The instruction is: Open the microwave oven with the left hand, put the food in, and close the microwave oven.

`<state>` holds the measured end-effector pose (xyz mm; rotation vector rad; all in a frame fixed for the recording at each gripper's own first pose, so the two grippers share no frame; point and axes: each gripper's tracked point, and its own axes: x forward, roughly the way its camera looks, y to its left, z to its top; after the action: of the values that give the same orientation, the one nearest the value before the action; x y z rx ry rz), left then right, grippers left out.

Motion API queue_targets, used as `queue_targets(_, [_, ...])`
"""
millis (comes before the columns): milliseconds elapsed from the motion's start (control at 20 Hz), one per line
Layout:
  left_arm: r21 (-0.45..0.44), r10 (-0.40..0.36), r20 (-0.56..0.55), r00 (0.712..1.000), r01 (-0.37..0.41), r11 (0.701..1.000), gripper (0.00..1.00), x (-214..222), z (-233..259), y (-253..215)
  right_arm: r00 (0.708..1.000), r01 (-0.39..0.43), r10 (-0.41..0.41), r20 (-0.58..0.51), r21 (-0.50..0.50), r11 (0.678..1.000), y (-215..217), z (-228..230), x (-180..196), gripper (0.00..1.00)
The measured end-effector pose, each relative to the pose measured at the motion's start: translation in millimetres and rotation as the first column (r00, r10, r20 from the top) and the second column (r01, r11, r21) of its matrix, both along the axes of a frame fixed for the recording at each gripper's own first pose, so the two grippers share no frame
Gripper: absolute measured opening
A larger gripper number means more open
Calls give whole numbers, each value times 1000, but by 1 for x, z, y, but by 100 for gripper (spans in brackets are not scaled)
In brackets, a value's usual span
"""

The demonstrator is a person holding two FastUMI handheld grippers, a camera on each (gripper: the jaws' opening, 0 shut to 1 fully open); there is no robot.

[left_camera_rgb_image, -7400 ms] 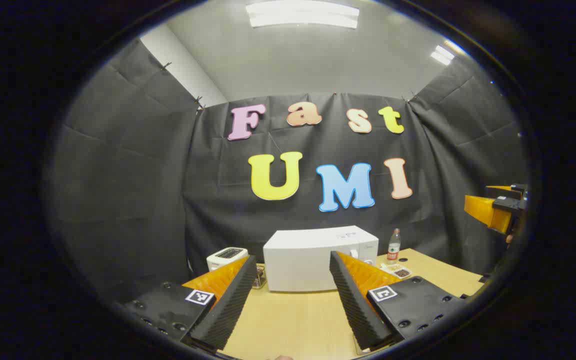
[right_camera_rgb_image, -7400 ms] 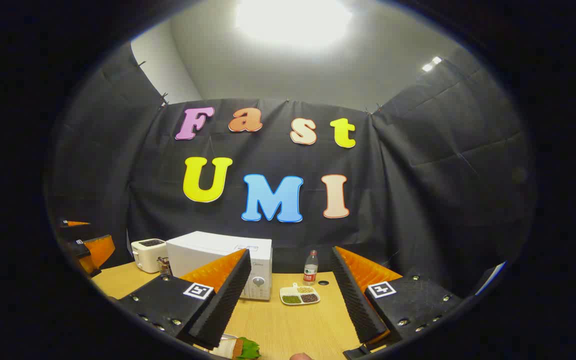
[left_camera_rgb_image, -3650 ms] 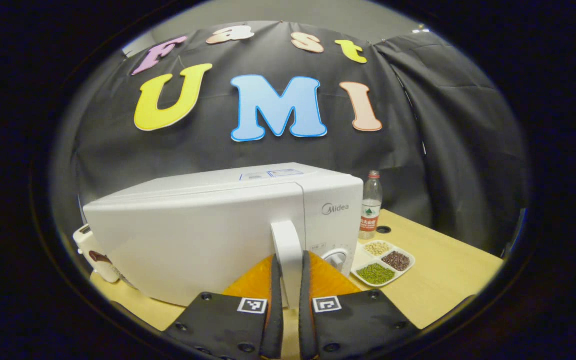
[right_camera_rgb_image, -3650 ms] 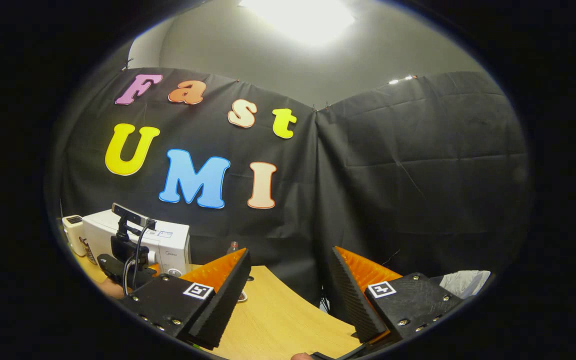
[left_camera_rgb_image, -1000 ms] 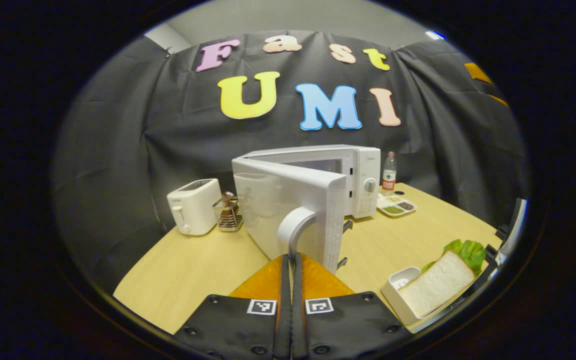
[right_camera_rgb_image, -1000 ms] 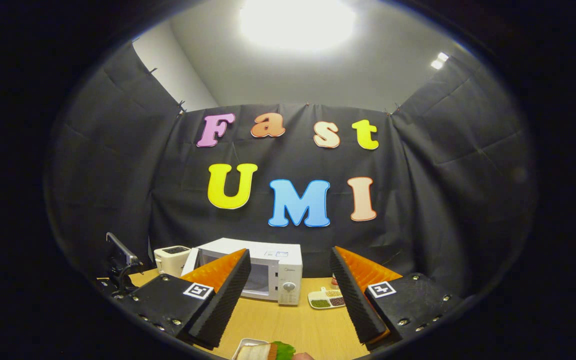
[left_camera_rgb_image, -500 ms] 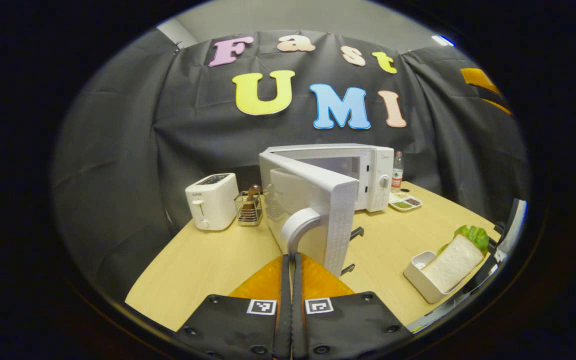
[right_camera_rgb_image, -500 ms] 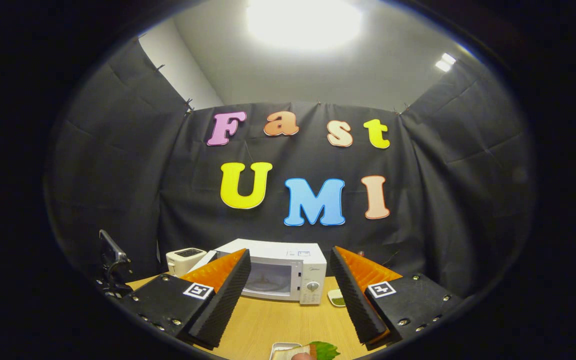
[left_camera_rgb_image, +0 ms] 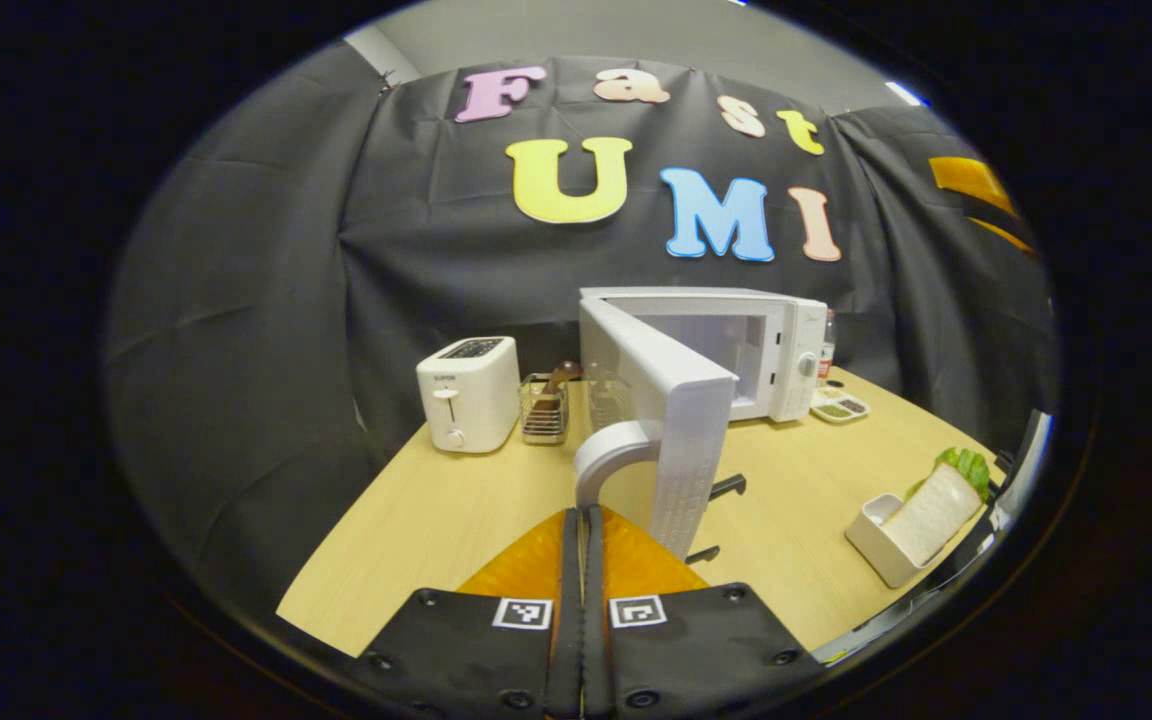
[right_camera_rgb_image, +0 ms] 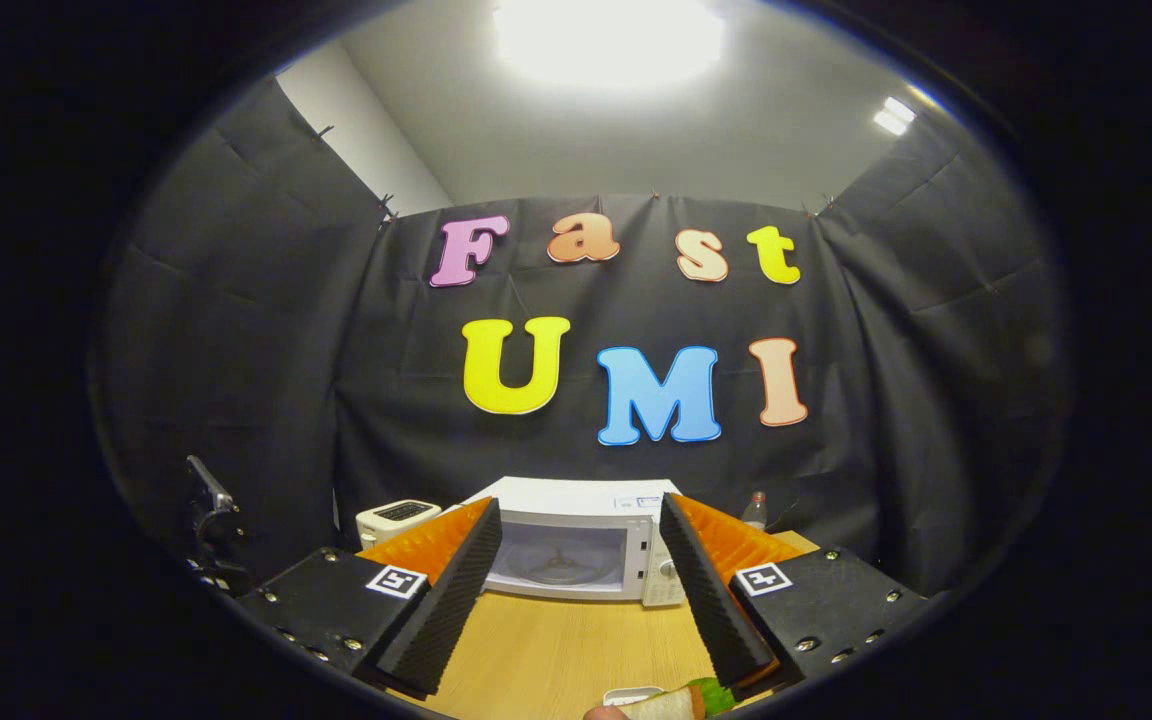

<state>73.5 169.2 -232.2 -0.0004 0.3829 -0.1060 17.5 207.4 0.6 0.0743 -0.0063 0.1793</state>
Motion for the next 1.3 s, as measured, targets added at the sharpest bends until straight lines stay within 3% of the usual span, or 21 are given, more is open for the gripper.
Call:
queue_targets(150, [-9, 31, 19, 999, -31, 999, 7, -10, 10, 6, 999, -38, 38, -22, 17, 999, 1, -3, 3, 96])
queue_targets(200, [-11, 60, 26, 998, -60, 998, 17, -15, 16, 10, 998, -50, 51, -40, 15, 999, -2, -7, 3, 96])
queue_targets(250, [-19, 84, 38, 996, -83, 996, 27, -21, 22, 12, 997, -56, 57, -51, 11, 998, -7, -10, 4, 96])
queue_targets(450, [0, 162, 111, 981, -163, 987, 99, -42, 62, 11, 991, -80, 78, -112, -10, 997, -31, -27, 6, 96])
queue_targets(550, [-6, 192, 155, 969, -193, 981, 95, -50, 91, 8, 985, -90, 86, -152, -19, 996, -45, -38, 8, 96])
queue_targets(650, [-29, 216, 193, 957, -214, 976, 99, -56, 118, 2, 977, -95, 90, -193, -19, 995, -60, -52, 10, 96])
queue_targets(750, [-52, 235, 230, 944, -229, 972, 91, -59, 144, -3, 962, -101, 95, -256, -9, 995, -73, -72, 11, 96])
queue_targets(800, [-59, 240, 251, 938, -233, 971, 98, -60, 157, -6, 951, -107, 102, -293, -2, 994, -79, -85, 10, 96])
queue_targets(1000, [-66, 254, 321, 912, -246, 967, 94, -65, 196, -19, 893, -116, 122, -432, 39, 992, -100, -128, 10, 98])
queue_targets(1300, [-48, 251, 371, 894, -252, 967, 98, -71, 225, -45, 795, -152, 136, -592, 23, 988, -116, -192, -1, 98])
